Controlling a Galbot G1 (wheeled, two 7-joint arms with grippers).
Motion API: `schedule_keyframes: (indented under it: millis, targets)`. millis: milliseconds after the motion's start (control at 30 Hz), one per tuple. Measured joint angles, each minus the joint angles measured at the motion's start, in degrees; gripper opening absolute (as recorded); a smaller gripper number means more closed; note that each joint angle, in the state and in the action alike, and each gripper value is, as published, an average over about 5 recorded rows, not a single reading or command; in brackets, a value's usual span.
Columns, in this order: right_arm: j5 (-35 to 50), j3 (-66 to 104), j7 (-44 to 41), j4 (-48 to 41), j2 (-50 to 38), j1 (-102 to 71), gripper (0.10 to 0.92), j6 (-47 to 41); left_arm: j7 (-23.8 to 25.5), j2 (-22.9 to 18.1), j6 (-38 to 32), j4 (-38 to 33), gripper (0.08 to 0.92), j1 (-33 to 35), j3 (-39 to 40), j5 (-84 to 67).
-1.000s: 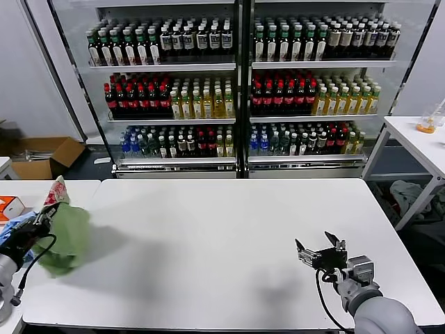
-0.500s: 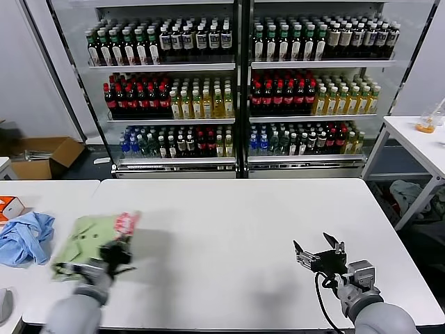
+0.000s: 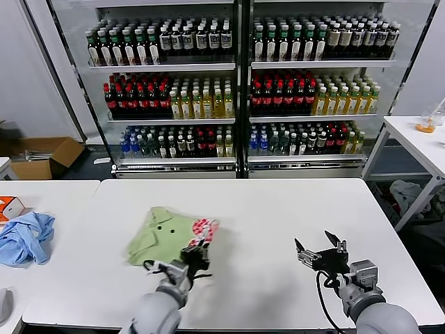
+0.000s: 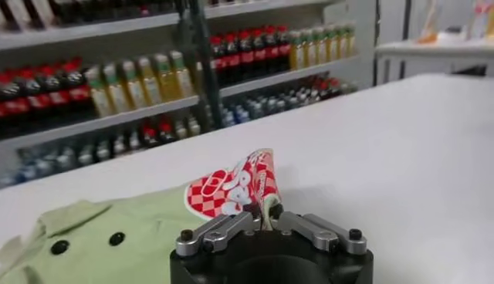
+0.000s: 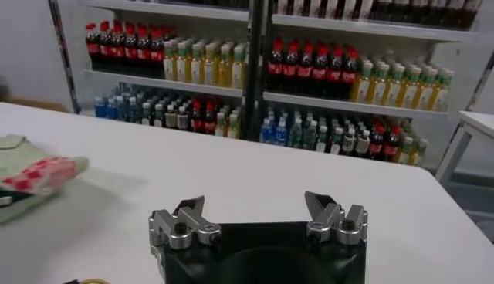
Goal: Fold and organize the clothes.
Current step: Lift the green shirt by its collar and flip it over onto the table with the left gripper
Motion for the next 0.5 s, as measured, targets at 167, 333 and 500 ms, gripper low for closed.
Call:
schedule_keyframes:
  millis: [167,333,500]
  targets:
    - [0.08,-0.03,-0.59,0.15,0.40,0.34,0.823,-0.08,-1.90,-2.85,-1.49,3.12,0.126,-5.03,3.41,-4.58]
    - [0.37,-0.40,-1.36,-0.19,0.94,0.94,0.823,0.29,-3.63,-4.94,-4.50,4.97,0.257,-7.77,5.68,-8.20]
    - [1.14,-1.42,-1.77,-1.21,1.80,2.30,0.823,1.06,-4.75,-5.38,-8.42,4.90,0.405,-8.25,6.61,-11.34]
